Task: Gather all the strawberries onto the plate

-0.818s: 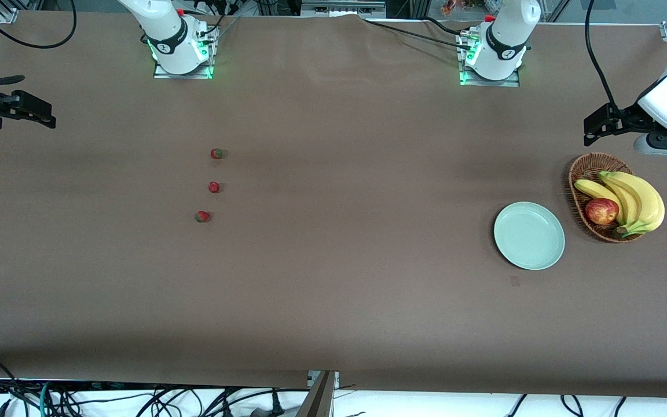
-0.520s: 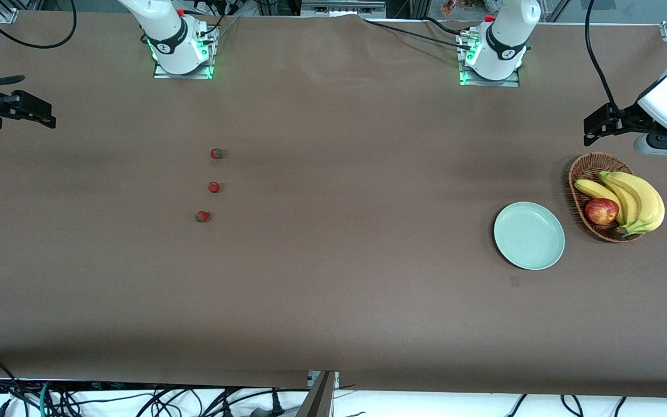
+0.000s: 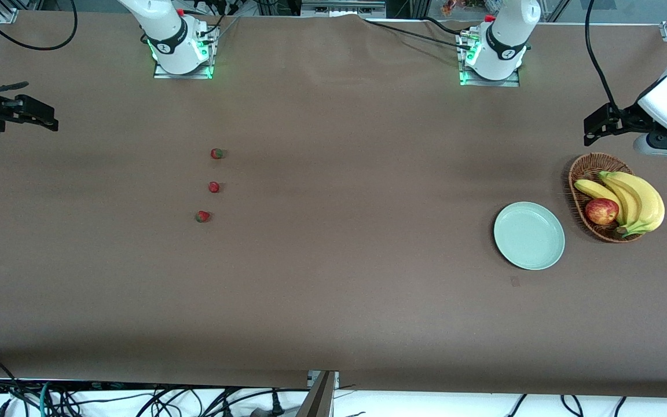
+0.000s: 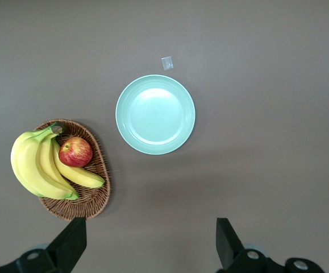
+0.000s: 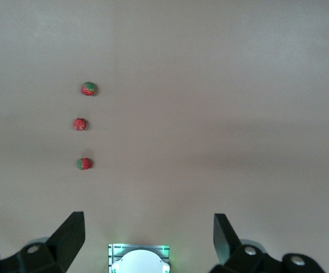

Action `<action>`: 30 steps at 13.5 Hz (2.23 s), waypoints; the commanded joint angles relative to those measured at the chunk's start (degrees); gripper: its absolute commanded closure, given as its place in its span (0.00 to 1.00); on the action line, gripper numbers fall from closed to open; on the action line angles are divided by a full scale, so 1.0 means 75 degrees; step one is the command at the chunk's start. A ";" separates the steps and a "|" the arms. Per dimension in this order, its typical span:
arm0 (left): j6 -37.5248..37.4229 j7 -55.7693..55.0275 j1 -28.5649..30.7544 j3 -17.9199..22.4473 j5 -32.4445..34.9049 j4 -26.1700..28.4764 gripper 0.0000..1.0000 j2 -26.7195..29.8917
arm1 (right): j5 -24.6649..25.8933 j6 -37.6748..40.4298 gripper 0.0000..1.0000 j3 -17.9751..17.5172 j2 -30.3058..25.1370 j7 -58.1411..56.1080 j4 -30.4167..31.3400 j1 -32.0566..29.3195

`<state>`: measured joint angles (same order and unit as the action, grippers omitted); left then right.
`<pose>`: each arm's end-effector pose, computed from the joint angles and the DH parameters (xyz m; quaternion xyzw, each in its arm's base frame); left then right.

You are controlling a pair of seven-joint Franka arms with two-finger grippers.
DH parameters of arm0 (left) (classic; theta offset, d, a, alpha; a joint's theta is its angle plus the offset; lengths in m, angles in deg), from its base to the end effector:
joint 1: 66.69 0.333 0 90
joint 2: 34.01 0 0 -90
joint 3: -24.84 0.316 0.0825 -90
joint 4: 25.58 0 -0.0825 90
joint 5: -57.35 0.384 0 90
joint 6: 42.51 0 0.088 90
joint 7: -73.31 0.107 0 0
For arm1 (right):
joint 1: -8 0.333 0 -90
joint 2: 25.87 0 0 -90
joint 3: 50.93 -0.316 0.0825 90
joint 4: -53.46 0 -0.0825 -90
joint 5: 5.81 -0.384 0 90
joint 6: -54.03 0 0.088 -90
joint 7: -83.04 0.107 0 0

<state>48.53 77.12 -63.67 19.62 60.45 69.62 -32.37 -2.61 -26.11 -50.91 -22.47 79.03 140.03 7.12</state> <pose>0.5448 -0.0159 0.5991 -0.9979 0.0534 0.0224 0.0280 0.5533 -0.0154 0.6060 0.9956 0.0246 -0.0868 0.0241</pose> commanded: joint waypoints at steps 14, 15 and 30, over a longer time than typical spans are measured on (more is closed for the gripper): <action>-0.0210 0.0042 0.0043 -0.0055 0.0067 -0.0236 0.00 -0.0090 | -0.0109 -0.1663 0.00 -0.0119 0.2461 0.0102 -0.0117 0.0900; -0.0210 0.0042 0.0043 -0.0055 0.0067 -0.0236 0.00 -0.0090 | -0.0109 -0.2200 0.00 -0.0119 0.2720 0.0102 -0.0059 0.1099; -0.0280 0.0042 0.0043 -0.0055 0.0020 -0.0236 0.00 -0.0090 | -0.1090 -0.5487 0.00 -0.0119 0.4386 0.0957 0.1757 0.1523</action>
<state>47.64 77.12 -63.67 19.59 60.45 69.42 -32.38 -7.86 -66.21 -51.85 10.71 85.67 151.32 18.65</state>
